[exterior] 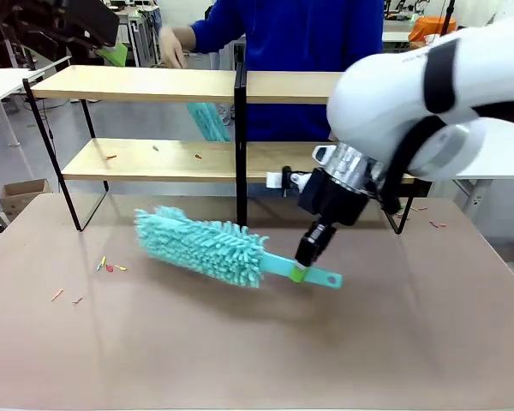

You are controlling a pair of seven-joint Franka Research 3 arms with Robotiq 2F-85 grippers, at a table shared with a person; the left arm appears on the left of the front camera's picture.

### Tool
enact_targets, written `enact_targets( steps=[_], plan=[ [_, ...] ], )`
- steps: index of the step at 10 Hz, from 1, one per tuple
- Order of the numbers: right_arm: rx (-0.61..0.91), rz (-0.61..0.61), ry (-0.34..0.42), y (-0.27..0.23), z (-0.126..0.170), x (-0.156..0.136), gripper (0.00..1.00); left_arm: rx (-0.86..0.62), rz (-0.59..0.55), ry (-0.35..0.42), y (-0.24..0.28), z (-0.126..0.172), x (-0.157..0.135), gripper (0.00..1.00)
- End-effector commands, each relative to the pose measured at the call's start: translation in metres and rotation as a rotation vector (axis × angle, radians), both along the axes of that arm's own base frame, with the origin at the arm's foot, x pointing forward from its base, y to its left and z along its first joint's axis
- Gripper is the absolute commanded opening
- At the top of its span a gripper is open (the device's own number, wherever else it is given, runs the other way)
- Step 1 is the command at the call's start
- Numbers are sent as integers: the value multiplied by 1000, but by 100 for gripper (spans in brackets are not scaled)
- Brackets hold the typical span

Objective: Clean the shelves.
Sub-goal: Clean another randomly selected level of the Shelf with the Duster.

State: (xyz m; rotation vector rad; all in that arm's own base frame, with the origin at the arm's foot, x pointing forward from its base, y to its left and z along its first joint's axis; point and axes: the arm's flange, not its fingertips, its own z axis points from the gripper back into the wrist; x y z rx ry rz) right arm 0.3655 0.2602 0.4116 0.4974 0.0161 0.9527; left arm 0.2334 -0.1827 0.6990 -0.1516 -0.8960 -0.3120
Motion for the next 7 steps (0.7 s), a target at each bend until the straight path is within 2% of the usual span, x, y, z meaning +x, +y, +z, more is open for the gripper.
enact_targets(
  steps=[1,2,3,4,5,6,7],
  plan=[
    [59,66,3,22,-1,18,13,-1,4,1,2,0,0,100],
    [59,66,3,22,-1,18,13,-1,4,1,2,0,0,100],
    [7,18,2,7,-1,2,13,-1,4,1,2,0,0,100],
    [105,26,14,-34,11,-7,13,-1,4,1,2,0,0,100],
    [88,43,89,-89,17,-28,13,-1,4,1,2,0,0,100],
    [53,-23,195,-152,21,-55,13,-1,4,1,2,0,0,100],
    [94,-51,187,-209,27,-85,13,-1,4,1,2,0,0,100]
  ],
)
